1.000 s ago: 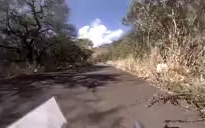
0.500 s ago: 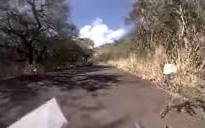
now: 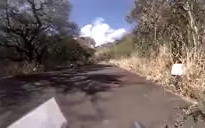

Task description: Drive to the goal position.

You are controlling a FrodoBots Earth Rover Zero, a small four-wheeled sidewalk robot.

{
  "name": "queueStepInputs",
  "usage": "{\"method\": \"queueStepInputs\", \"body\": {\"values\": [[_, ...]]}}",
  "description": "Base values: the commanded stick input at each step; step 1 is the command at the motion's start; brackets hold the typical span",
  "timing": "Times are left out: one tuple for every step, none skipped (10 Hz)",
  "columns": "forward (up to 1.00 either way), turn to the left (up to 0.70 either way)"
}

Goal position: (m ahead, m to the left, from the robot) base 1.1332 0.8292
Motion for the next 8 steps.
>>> {"method": "queueStepInputs", "body": {"values": [[0.50,0.00],[0.50,0.00],[0.50,0.00],[0.50,0.00],[0.50,0.00],[0.50,0.00],[0.50,0.00],[0.50,0.00]]}}
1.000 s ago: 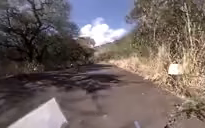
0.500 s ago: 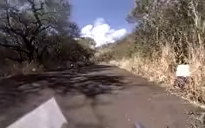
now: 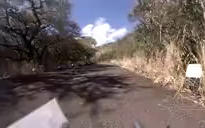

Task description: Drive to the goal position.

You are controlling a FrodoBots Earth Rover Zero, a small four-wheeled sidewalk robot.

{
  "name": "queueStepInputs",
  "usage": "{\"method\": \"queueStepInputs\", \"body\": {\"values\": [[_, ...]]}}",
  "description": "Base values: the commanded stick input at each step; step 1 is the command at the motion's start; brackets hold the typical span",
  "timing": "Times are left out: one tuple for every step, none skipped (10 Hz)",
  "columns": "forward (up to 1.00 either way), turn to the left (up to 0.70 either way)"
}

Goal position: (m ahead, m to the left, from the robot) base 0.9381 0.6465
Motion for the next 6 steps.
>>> {"method": "queueStepInputs", "body": {"values": [[0.50,0.00],[0.50,0.00],[0.50,-0.02],[0.50,-0.44],[0.50,-0.50],[0.50,-0.50]]}}
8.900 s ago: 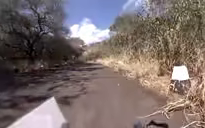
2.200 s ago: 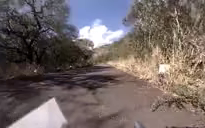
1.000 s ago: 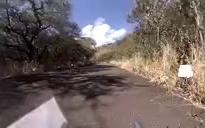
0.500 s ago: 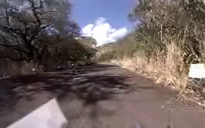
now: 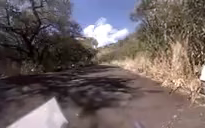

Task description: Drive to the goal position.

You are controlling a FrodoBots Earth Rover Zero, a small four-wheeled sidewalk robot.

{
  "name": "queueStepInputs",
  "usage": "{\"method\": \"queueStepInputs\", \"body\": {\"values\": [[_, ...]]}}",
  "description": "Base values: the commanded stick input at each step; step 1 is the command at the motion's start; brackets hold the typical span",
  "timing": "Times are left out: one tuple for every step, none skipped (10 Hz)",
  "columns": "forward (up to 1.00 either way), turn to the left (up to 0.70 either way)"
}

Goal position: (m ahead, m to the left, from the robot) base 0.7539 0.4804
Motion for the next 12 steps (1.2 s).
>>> {"method": "queueStepInputs", "body": {"values": [[0.50,-0.50],[0.50,-0.20],[0.50,-0.02],[0.50,0.00],[0.50,0.00],[0.50,0.00],[0.50,0.00],[0.50,0.00],[0.50,0.00],[0.50,0.00],[0.50,-0.50],[0.50,-0.36]]}}
